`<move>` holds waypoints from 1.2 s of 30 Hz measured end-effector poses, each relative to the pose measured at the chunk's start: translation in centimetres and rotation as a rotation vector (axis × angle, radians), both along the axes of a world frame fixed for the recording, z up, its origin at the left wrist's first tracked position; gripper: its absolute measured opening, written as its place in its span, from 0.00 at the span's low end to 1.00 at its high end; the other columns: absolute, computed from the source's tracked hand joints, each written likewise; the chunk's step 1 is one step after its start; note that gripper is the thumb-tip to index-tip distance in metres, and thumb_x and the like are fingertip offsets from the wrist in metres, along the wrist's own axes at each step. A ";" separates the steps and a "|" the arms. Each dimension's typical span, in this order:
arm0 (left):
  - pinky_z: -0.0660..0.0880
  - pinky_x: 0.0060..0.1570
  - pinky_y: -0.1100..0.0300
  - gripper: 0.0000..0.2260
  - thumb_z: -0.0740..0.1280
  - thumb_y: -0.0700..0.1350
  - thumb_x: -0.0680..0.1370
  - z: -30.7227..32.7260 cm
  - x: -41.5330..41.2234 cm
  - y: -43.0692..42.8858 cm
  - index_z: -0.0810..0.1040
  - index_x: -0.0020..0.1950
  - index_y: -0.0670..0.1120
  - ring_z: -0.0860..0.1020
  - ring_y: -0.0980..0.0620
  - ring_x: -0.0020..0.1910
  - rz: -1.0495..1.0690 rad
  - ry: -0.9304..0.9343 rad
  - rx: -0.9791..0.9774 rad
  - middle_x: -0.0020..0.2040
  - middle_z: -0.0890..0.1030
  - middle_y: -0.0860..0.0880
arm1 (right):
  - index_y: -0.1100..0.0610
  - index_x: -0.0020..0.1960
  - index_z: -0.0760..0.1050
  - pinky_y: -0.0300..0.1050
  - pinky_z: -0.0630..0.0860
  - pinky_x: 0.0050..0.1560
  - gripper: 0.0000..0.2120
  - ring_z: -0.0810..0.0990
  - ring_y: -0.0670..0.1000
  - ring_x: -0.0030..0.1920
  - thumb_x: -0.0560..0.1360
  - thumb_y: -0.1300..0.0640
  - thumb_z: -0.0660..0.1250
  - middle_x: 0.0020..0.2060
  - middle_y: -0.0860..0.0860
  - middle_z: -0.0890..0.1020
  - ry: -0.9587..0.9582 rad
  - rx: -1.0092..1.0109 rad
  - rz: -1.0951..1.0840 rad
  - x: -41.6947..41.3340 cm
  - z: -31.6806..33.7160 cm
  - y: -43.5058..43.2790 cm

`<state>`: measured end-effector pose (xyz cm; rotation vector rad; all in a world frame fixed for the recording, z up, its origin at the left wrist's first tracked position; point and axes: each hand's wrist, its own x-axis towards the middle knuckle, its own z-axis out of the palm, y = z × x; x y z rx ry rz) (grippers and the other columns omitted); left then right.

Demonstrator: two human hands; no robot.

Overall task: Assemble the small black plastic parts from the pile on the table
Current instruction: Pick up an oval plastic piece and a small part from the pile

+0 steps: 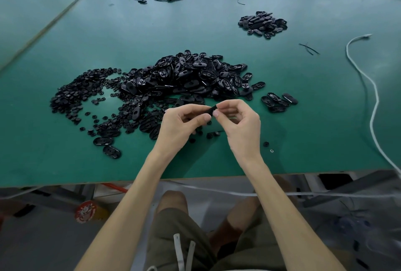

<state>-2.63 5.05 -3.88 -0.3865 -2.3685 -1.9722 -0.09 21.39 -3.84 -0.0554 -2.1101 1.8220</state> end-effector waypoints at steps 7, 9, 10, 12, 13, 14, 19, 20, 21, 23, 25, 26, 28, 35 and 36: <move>0.75 0.36 0.68 0.08 0.76 0.42 0.77 -0.2 0.0 0.1 0.86 0.54 0.53 0.84 0.57 0.41 -0.014 0.009 0.020 0.41 0.87 0.54 | 0.52 0.48 0.83 0.45 0.83 0.53 0.06 0.86 0.46 0.46 0.75 0.61 0.77 0.42 0.44 0.87 -0.018 -0.018 -0.004 0.0 -0.1 0.1; 0.75 0.36 0.68 0.08 0.76 0.42 0.77 -0.2 -0.1 0.0 0.86 0.54 0.52 0.84 0.56 0.40 -0.011 0.022 0.022 0.41 0.87 0.54 | 0.52 0.49 0.83 0.46 0.83 0.52 0.06 0.86 0.46 0.46 0.76 0.61 0.77 0.42 0.44 0.87 -0.028 -0.015 0.012 -0.1 -0.1 0.1; 0.75 0.35 0.67 0.08 0.76 0.42 0.78 -0.3 -0.1 0.0 0.86 0.55 0.51 0.84 0.55 0.40 -0.009 0.026 0.018 0.41 0.87 0.53 | 0.53 0.49 0.83 0.46 0.83 0.53 0.06 0.86 0.46 0.46 0.76 0.61 0.76 0.42 0.43 0.87 -0.031 -0.014 0.015 -0.1 -0.1 0.1; 0.75 0.34 0.66 0.08 0.76 0.42 0.78 -0.4 -0.2 -0.1 0.87 0.55 0.51 0.84 0.54 0.40 -0.005 0.024 0.012 0.41 0.87 0.52 | 0.53 0.49 0.83 0.48 0.84 0.53 0.06 0.86 0.46 0.45 0.76 0.61 0.77 0.42 0.43 0.87 -0.036 -0.007 0.014 -0.1 -0.1 0.1; 0.75 0.35 0.66 0.08 0.76 0.42 0.78 -0.4 -0.3 -0.1 0.87 0.55 0.50 0.84 0.54 0.40 -0.002 0.023 0.011 0.42 0.87 0.52 | 0.53 0.49 0.83 0.49 0.84 0.53 0.06 0.86 0.46 0.45 0.76 0.61 0.77 0.42 0.44 0.87 -0.041 -0.002 0.015 -0.1 -0.1 0.1; 0.75 0.36 0.67 0.07 0.76 0.42 0.77 -0.5 -0.3 -0.1 0.87 0.55 0.49 0.84 0.56 0.41 0.003 0.030 0.006 0.44 0.88 0.52 | 0.53 0.48 0.83 0.51 0.84 0.53 0.06 0.86 0.47 0.45 0.75 0.61 0.77 0.41 0.44 0.87 -0.047 0.002 0.019 -0.1 -0.1 0.1; 0.74 0.40 0.71 0.06 0.75 0.41 0.78 -0.5 -0.3 -0.1 0.88 0.53 0.48 0.82 0.61 0.41 0.012 0.057 0.002 0.44 0.88 0.55 | 0.51 0.45 0.82 0.55 0.83 0.52 0.07 0.85 0.48 0.44 0.75 0.62 0.77 0.39 0.45 0.86 -0.061 0.020 0.021 0.0 -0.1 0.0; 0.74 0.39 0.71 0.05 0.75 0.41 0.78 -0.5 -0.3 -0.1 0.88 0.53 0.49 0.82 0.61 0.40 0.011 0.050 0.002 0.42 0.87 0.55 | 0.52 0.45 0.82 0.55 0.83 0.52 0.07 0.85 0.48 0.43 0.75 0.62 0.77 0.39 0.46 0.86 -0.061 0.019 0.017 0.0 -0.1 0.0; 0.73 0.38 0.71 0.05 0.75 0.42 0.79 -0.5 -0.3 -0.1 0.88 0.52 0.49 0.82 0.60 0.39 0.012 0.048 -0.004 0.41 0.87 0.55 | 0.53 0.45 0.82 0.54 0.83 0.52 0.06 0.85 0.47 0.43 0.75 0.61 0.78 0.39 0.46 0.86 -0.062 0.022 0.015 0.0 -0.1 0.0; 0.74 0.38 0.71 0.04 0.74 0.42 0.79 -0.5 -0.3 -0.1 0.87 0.51 0.50 0.82 0.60 0.38 0.013 0.055 -0.015 0.40 0.87 0.55 | 0.53 0.45 0.82 0.52 0.82 0.51 0.06 0.85 0.47 0.43 0.75 0.61 0.78 0.39 0.46 0.86 -0.066 0.038 0.017 0.0 0.0 0.0; 0.74 0.37 0.71 0.05 0.74 0.42 0.79 -0.4 -0.3 0.0 0.87 0.50 0.52 0.82 0.60 0.37 0.008 0.057 -0.021 0.39 0.87 0.56 | 0.53 0.45 0.81 0.48 0.82 0.50 0.06 0.84 0.46 0.42 0.75 0.60 0.78 0.39 0.45 0.85 -0.065 0.044 0.016 0.0 0.0 0.0; 0.74 0.37 0.71 0.06 0.74 0.42 0.80 -0.4 -0.3 0.0 0.87 0.49 0.53 0.82 0.60 0.37 0.007 0.054 -0.023 0.39 0.87 0.57 | 0.53 0.45 0.81 0.45 0.81 0.49 0.07 0.84 0.46 0.43 0.74 0.59 0.79 0.39 0.45 0.85 -0.062 0.043 0.012 0.0 0.0 0.0; 0.74 0.38 0.70 0.06 0.73 0.42 0.80 -0.3 -0.2 -0.1 0.87 0.49 0.54 0.82 0.59 0.37 0.004 0.051 -0.024 0.39 0.86 0.57 | 0.52 0.45 0.81 0.41 0.79 0.47 0.07 0.84 0.46 0.43 0.74 0.58 0.79 0.39 0.45 0.85 -0.053 0.049 -0.001 0.0 -0.1 0.0; 0.75 0.37 0.64 0.05 0.70 0.41 0.82 -0.4 -0.3 0.0 0.85 0.55 0.44 0.83 0.54 0.38 -0.013 0.049 -0.011 0.40 0.86 0.54 | 0.50 0.51 0.82 0.45 0.80 0.50 0.11 0.83 0.45 0.46 0.72 0.54 0.81 0.43 0.45 0.85 -0.057 0.010 0.005 -0.1 0.0 0.1; 0.75 0.38 0.66 0.05 0.70 0.41 0.82 -0.4 -0.2 0.0 0.85 0.56 0.43 0.83 0.54 0.39 -0.018 0.054 -0.012 0.40 0.86 0.54 | 0.50 0.49 0.82 0.46 0.80 0.48 0.09 0.84 0.46 0.45 0.72 0.54 0.80 0.42 0.45 0.85 -0.056 0.004 0.024 0.0 0.0 0.0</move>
